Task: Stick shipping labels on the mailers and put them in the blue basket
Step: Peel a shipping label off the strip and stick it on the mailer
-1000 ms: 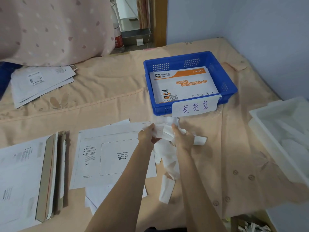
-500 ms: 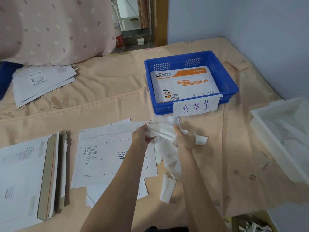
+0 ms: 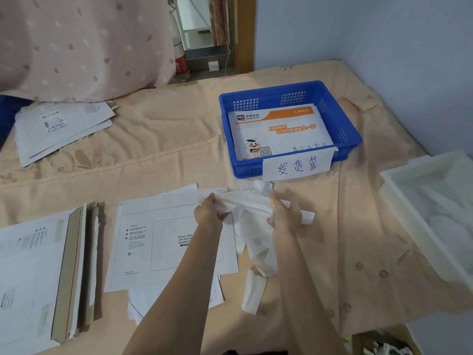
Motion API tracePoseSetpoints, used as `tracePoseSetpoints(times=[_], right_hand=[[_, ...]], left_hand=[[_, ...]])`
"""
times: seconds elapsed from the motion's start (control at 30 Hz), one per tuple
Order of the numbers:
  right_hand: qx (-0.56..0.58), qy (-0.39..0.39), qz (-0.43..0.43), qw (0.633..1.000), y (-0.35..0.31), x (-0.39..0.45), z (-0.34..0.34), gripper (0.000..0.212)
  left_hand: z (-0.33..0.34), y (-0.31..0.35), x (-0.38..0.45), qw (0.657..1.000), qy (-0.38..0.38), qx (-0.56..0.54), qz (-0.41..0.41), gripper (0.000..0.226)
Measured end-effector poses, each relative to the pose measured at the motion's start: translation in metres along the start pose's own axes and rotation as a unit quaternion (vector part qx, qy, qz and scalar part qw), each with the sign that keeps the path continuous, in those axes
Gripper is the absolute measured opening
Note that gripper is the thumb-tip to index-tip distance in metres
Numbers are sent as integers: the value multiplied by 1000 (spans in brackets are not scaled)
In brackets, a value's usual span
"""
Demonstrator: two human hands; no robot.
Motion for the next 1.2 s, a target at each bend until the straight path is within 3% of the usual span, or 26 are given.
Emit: tracePoseSetpoints(times=[0.1,0.3,0.5,0.7,0.77,0.87,0.93,1.07,1.13,1.2], right_hand=[[2,14,-8,1000,1,0,4,29],[66,46,-10,997,1,1,8,24],[107,78,-12,991,6,3,5,20],[172,172,-24,970,-1,14,-26,13],[179,174,-20,968,-3,17,-36,20],[183,135,-22,973,-6,13,-30,22],[169,110,-29,979,-11,8,-25,23],[108,80,-49,990,-22,9,-25,32],[89,39,-48,994,-25,10,-24,38],[112,-15,-37,993,-28,7,-21,38]], left_hand=[[1,2,0,999,19,0,26,41],[-2,-3,-3,997,40,8,63,29],[4,-4,-10,998,45,-9,52,31],[-9,12,-2,993,69,-70,69,36],[-10,17,0,997,38,-20,70,38],[3,3,-9,994,-35,88,45,59],[11,-10,-15,982,-54,164,75,63],[27,-22,-18,934,-83,299,178,54],[35,-30,-22,901,-123,364,200,41],[39,-39,-25,891,-154,385,186,33]])
Point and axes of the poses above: each hand's wrist, its own x-axis towards the middle knuckle, its own z-axis out of the palm, y = z × x, the point moved 3 cm from there along x, towards the middle knuckle, and after that the axes turned 13 degrees about -x, right-handed, at the moved point
